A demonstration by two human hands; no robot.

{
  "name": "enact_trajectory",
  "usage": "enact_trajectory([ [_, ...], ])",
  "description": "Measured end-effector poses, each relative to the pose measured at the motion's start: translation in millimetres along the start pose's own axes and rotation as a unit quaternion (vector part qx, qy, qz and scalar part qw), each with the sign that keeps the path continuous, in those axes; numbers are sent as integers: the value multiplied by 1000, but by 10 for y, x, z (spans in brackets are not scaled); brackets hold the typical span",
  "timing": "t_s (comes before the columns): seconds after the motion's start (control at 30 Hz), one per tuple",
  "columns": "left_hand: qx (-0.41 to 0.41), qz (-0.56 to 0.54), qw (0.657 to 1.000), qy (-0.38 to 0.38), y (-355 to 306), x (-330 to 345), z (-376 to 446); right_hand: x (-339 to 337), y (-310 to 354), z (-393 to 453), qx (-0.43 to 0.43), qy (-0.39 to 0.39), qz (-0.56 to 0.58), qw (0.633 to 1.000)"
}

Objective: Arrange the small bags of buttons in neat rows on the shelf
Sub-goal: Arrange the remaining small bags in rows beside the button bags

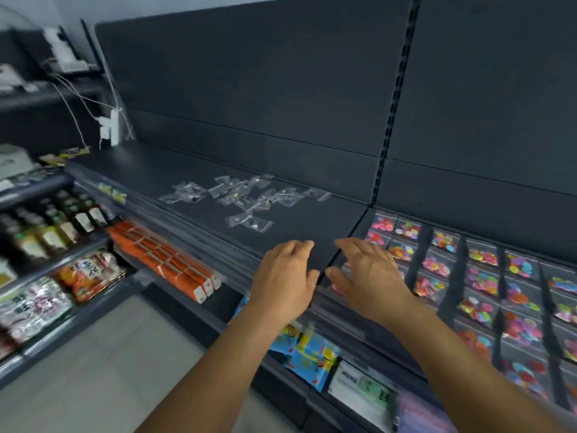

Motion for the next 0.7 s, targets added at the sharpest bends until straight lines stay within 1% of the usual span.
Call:
enact_trajectory([
  [0.1,-21,-7,1000,-17,357,-89,106,66,221,299,-16,-6,1,1000],
  [0.27,-62,-40,997,-24,905,-131,347,264,492,857,-36,-2,18,999],
  [0.53,-96,-38,994,20,1741,24,936,752,751,1857,-45,33,59,997],
  [0.7,-118,-35,991,43,2134,191,1309,1068,727,2284,-7,87,47,995],
])
Point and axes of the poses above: each hand's wrist, its own z-axis towards the middle knuckle, its own x-axis out of the palm, y = z × x, the point moved 6 cm from there along z, towards the middle knuckle, and after that the axes turned 2 degrees about -x, right-handed, at the moved point
